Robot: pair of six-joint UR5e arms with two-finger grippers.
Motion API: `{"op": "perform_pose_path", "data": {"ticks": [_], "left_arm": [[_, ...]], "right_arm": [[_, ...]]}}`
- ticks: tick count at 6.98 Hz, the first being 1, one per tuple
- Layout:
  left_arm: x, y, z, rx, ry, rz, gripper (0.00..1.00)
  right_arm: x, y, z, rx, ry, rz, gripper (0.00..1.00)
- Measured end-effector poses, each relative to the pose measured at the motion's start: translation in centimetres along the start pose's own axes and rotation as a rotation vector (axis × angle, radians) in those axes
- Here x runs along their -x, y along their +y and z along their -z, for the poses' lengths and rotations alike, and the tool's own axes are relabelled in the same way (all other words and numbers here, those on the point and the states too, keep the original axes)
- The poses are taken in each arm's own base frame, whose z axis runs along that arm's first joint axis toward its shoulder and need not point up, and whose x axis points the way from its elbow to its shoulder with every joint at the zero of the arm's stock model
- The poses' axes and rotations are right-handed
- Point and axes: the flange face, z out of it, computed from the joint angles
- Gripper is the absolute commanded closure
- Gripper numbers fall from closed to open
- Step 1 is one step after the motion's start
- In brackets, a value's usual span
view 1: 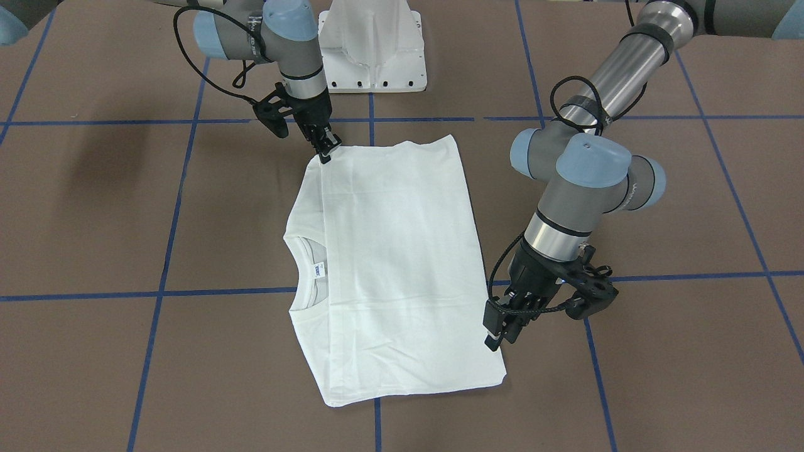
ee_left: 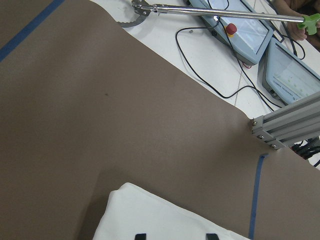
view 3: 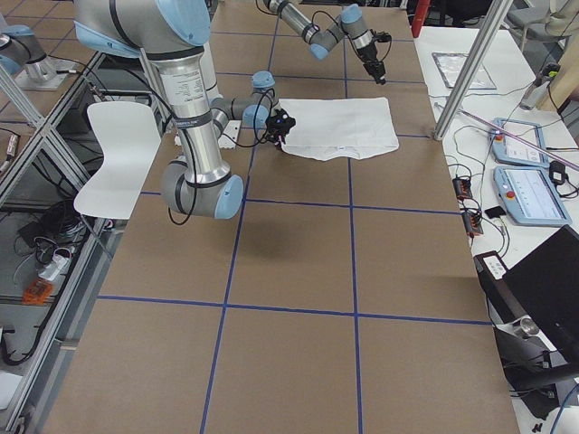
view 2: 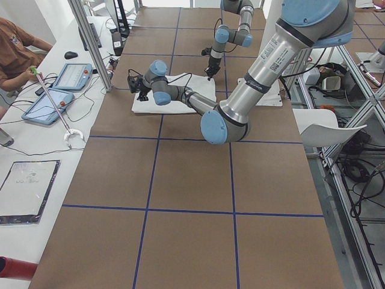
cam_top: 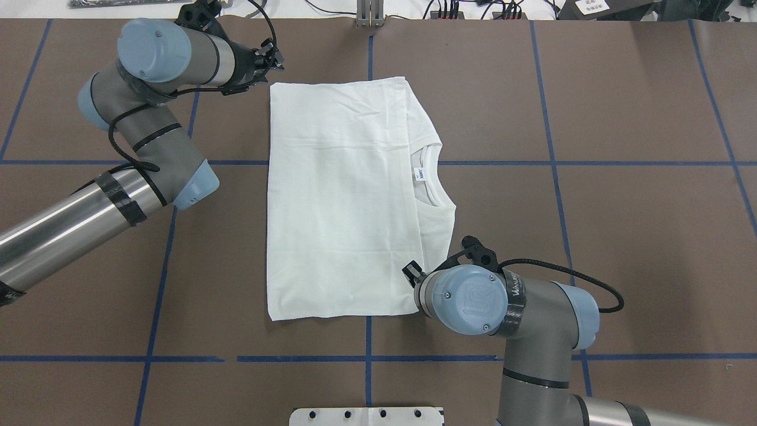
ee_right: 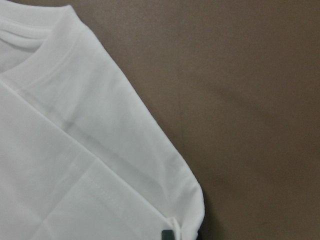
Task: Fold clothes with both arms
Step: 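Lower both grippers to the shirt edge nearest the robot and grasp it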
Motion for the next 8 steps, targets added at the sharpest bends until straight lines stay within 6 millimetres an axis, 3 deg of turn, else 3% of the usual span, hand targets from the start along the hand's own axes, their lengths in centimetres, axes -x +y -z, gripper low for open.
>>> {"op": "perform_pose_path", "data": {"ticks": [1, 2, 3, 5, 6, 8], "left_arm": [[0.0, 0.5, 1.1, 0.004, 0.006, -0.001, 0.51], [0.3, 2.4, 3.2, 0.024, 0.001, -0.001, 0.51], [1.4, 6.7, 6.1, 0.074, -0.011, 0.019, 0.51], [5.6, 15.9, 12.1, 0.196, -0.028, 0.100, 0.50], [7.8, 19.8, 13.6, 0.234, -0.052, 0.135, 0.50], [10.2, 25.9, 14.2, 0.267, -0.111, 0.186, 0.50]], "right_arm": [[0.1, -0.1, 0.8, 0.006, -0.008, -0.001, 1.00], [0.1, -0.1, 1.9, 0.008, -0.008, -0.002, 1.00], [-0.2, 0.2, 3.0, 0.006, 0.000, 0.002, 1.00], [-1.1, 1.0, 4.0, 0.012, 0.012, 0.015, 1.00], [-1.4, 1.2, 4.1, 0.013, 0.015, 0.019, 1.00], [-1.5, 1.2, 4.1, 0.012, 0.016, 0.022, 1.00]]}}
